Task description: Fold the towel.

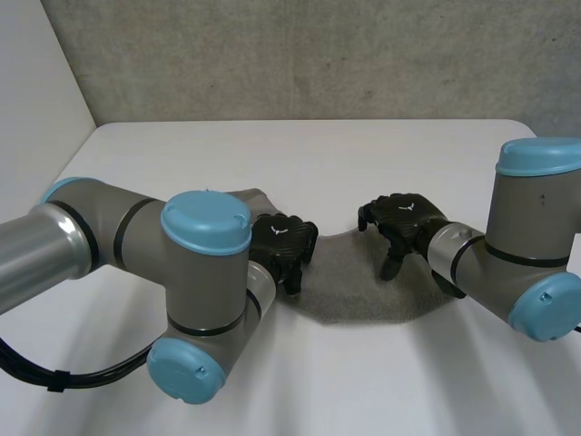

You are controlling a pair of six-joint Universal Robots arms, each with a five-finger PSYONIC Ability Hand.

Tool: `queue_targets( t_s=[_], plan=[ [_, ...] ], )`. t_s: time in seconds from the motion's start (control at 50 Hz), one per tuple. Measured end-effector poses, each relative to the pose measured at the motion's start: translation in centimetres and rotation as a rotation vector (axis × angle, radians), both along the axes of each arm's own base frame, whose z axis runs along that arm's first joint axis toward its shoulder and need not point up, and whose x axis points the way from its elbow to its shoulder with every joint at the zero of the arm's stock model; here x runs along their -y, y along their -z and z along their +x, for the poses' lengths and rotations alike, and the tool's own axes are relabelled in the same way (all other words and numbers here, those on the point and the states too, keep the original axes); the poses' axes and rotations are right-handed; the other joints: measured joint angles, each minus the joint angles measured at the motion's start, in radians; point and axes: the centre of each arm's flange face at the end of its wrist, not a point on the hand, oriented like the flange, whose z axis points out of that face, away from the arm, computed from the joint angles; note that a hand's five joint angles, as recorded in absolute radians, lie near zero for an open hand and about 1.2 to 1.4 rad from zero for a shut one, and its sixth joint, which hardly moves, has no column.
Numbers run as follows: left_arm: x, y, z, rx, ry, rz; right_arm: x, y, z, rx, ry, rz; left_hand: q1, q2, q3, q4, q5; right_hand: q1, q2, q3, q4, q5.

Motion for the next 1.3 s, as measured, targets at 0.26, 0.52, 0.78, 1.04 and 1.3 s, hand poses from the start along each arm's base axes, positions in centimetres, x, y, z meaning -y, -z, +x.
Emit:
queue_targets(
  t_s=[0.26, 0.52, 0.78, 1.04, 1.3],
  plan=[
    [-0.6, 0.8, 1.0, -0.020, 0.074, -0.026, -0.5, -1.0, -0.2, -0.130, -0.079, -0.108, -0.233, -0.238, -0.242, -0.232, -0.243, 0.069, 0.030, 0.060, 0.057, 0.102],
    [0.7, -0.8, 1.5, -0.045, 0.038, -0.059, 0.4, -1.8, -0.5, -0.111, -0.049, -0.136, -0.253, -0.257, -0.261, -0.250, -0.263, -0.184, -0.176, -0.184, -0.198, -0.199],
    [6.8, -2.5, 5.2, -0.065, -0.120, -0.106, 2.9, -2.1, -1.4, -0.061, -0.006, -0.125, -0.562, -0.550, -0.577, -0.560, -0.588, -0.244, -0.241, -0.234, -0.219, -0.206],
    [10.7, 0.9, 7.8, -0.034, -0.132, 0.014, 6.1, 0.6, -1.4, -0.077, 0.023, -0.081, -0.565, -0.552, -0.581, -0.560, -0.592, -0.244, -0.241, -0.234, -0.219, -0.206],
    [12.8, 3.1, 7.8, 0.000, -0.129, 0.034, 6.6, 3.5, -1.5, -0.109, 0.025, 0.021, -0.524, -0.541, -0.527, -0.526, -0.511, -0.244, -0.241, -0.234, -0.219, -0.206]
  ],
)
